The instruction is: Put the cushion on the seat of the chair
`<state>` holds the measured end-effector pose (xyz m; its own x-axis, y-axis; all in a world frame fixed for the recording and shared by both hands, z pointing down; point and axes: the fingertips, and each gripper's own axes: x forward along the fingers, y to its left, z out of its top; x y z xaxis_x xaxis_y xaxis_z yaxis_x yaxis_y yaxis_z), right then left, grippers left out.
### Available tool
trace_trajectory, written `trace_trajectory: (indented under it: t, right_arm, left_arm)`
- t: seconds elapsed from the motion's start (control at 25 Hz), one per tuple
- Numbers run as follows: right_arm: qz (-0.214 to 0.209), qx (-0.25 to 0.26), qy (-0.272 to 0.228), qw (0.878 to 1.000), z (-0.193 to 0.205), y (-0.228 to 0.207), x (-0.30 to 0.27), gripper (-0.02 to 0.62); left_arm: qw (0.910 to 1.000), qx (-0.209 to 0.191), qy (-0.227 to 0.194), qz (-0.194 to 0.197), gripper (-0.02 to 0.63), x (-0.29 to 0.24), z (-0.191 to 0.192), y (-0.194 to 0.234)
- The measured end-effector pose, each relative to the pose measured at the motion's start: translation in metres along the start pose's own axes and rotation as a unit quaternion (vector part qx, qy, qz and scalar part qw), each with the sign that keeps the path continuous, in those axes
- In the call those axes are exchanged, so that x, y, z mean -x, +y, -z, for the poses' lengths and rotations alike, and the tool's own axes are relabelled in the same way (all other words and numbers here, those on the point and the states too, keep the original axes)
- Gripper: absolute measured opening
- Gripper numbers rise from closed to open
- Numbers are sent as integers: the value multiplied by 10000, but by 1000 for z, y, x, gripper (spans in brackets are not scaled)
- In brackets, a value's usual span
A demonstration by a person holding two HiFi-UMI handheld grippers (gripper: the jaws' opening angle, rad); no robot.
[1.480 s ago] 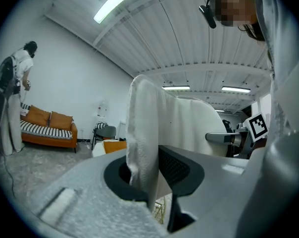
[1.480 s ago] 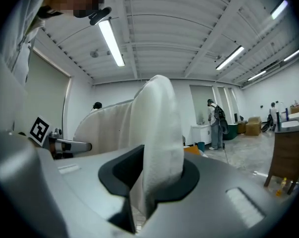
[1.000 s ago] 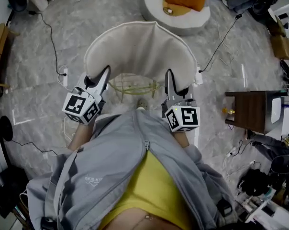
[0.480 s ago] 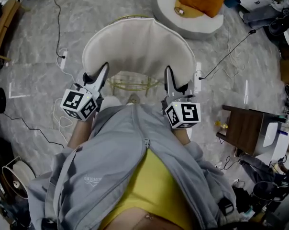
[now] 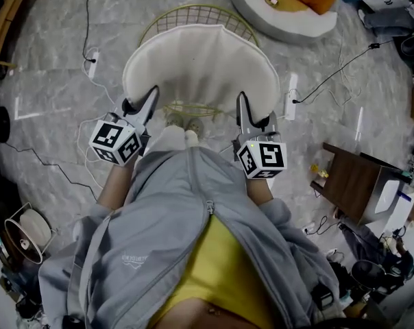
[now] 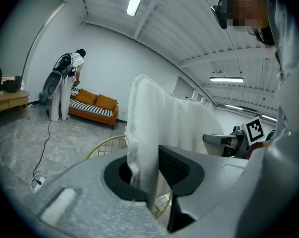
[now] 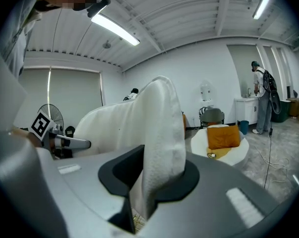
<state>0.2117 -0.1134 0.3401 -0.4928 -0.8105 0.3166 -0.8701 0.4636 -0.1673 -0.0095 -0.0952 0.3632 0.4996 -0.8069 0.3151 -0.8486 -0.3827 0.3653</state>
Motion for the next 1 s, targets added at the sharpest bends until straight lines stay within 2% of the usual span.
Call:
trace_trajectory:
  t: [0.24,0.48,0.72,1.0]
  right_arm:
    - [167,-160,386,9990,31,-16,-19,69]
    - [274,-375,859,9952,80,-23,-27,69]
    - [414,-540,1178,9907,128,-40,-49,69]
    - [445,-613,1403,9872,174,-56,-86,69]
  left_arm:
    - [9984,110,526,167,71,-26,23,15]
    - [9934,371,1050,284,71,-41,69,32]
    - [9884,484,1400,335,71,-74,113,52]
    - [9850,668,1574,245,71,-104,155,83]
